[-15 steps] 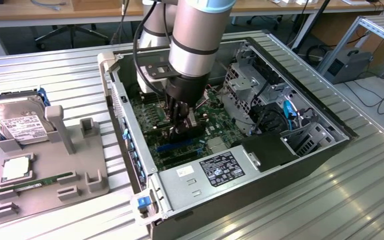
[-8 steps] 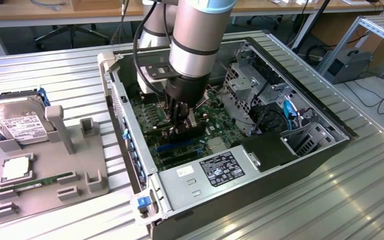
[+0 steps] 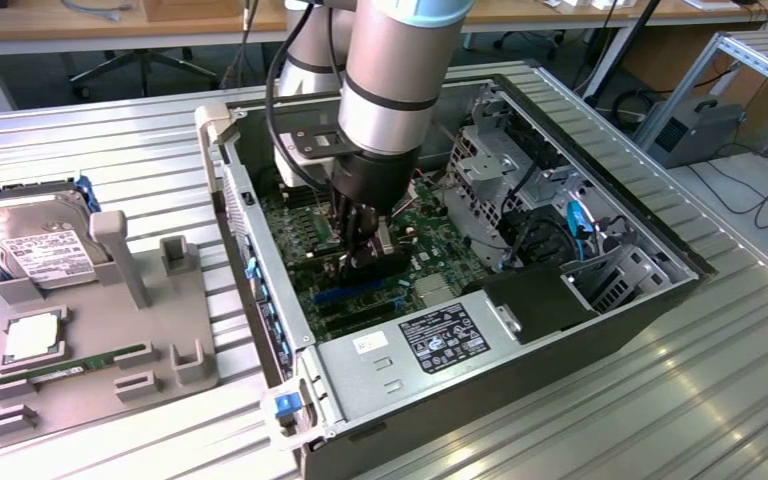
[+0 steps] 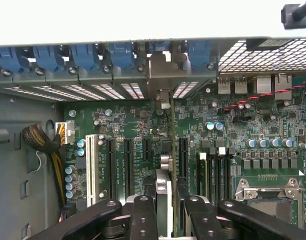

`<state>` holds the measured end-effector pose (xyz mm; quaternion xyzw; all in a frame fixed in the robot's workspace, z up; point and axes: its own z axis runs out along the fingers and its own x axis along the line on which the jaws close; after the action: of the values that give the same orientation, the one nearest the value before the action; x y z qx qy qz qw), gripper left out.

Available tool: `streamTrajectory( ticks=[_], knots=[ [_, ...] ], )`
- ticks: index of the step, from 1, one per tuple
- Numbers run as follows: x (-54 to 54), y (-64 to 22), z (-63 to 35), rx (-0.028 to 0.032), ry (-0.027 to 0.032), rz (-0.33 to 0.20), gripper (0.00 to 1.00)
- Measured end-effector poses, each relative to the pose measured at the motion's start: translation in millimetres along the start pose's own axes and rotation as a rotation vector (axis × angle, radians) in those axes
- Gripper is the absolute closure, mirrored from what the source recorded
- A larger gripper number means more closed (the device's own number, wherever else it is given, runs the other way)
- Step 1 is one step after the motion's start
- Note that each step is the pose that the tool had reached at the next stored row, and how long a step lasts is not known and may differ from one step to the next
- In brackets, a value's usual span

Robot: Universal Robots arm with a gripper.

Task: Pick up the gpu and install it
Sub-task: 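Insert the gpu into the slot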

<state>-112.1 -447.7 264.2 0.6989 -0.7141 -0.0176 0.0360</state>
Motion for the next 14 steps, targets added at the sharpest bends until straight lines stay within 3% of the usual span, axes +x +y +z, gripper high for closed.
streamTrajectory(
  ticks=[14],
  knots=[
    [0.1, -0.2, 2.5, 0.0000, 0.0000, 0.000, 0.73]
  ],
)
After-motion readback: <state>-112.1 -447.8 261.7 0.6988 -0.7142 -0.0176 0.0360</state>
